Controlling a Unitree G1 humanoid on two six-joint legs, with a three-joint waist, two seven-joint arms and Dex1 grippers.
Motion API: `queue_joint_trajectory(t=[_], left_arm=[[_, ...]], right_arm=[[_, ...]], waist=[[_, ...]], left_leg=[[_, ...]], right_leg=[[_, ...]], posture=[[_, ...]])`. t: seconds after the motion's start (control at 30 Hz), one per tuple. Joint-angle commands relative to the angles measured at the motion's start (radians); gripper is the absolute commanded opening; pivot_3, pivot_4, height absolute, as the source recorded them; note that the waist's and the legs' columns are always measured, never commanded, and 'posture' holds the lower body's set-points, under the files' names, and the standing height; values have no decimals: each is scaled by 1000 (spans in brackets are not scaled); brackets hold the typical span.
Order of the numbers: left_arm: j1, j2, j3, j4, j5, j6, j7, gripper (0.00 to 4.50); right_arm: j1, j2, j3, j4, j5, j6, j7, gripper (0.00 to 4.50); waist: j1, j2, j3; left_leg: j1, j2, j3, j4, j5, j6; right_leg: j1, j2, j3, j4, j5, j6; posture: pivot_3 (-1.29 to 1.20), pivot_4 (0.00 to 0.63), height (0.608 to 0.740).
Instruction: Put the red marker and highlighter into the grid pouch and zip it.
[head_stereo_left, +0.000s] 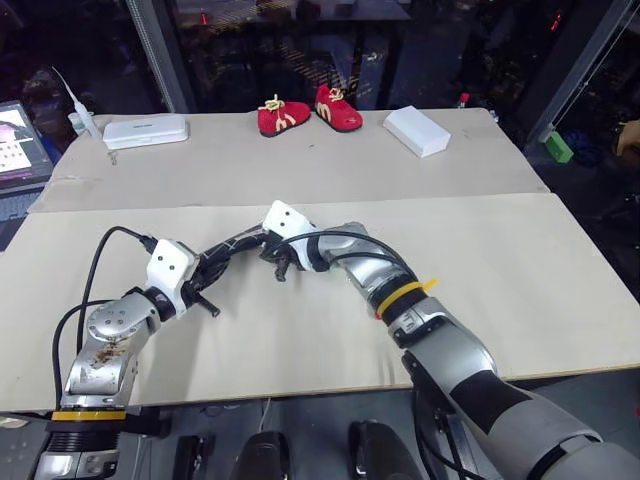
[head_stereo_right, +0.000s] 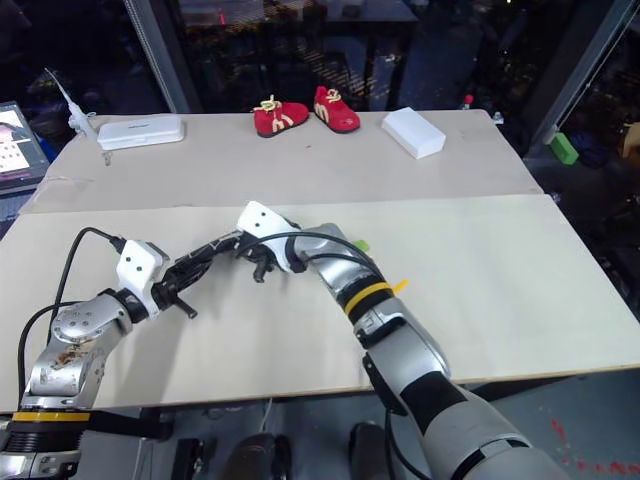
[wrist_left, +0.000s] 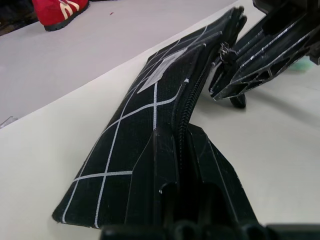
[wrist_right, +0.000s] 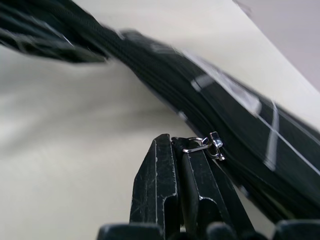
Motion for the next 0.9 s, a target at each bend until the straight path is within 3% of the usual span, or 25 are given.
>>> queue_joint_trajectory(t=[0.03, 0.23, 0.37, 0.43, 0.7, 0.8, 0.9], left_arm=[[-31, -7, -11, -3, 4, -23, -14, 0], [-49, -14, -19, 14, 10, -30, -25, 0], [-49, -18, -20, 18, 15, -33, -26, 0], [-40, -21, -19, 11, 15, -34, -25, 0], [-3, -26, -10, -11, 9, -39, -14, 0], [5, -29, -9, -9, 8, -46, -12, 0], [12, -32, -5, -7, 4, -50, -14, 0]], right_arm=[[-13, 50, 21, -75, 19, 7, 42, 49], [-21, 77, 12, -77, 20, 27, 38, 49], [-19, 51, -23, -56, 28, 42, 13, 1171], [10, 3, -48, -138, 67, 116, 71, 1839], [323, -359, -136, -884, 336, 496, 311, 1839], [437, -486, -205, -1050, 346, 586, 239, 1839], [489, -537, -276, -1067, 284, 665, 68, 1839]], waist=[[-1, 0, 0], [0, 0, 0], [0, 0, 0], [0, 0, 0], [27, 0, 0], [28, 0, 0], [26, 0, 0]], left_leg=[[0, 0, 0, 0, 0, 0], [0, 0, 0, 0, 0, 0], [0, 0, 0, 0, 0, 0], [0, 0, 0, 0, 0, 0], [-3, 0, -4, 0, 0, 0], [-3, -1, -4, 0, 0, 0], [2, -1, -3, 0, 0, 0]], right_leg=[[0, 0, 0, 0, 0, 0], [0, 0, 0, 0, 0, 0], [0, 0, 0, 0, 0, 0], [0, 0, 0, 0, 0, 0], [1, -1, -2, -3, 0, 0], [1, 0, -2, -9, 0, 0], [4, 0, -1, -9, 0, 0]], posture=[[0, 150, 740], [0, 150, 740], [0, 150, 740], [0, 150, 740], [0, 150, 740], [0, 150, 740], [0, 150, 740]])
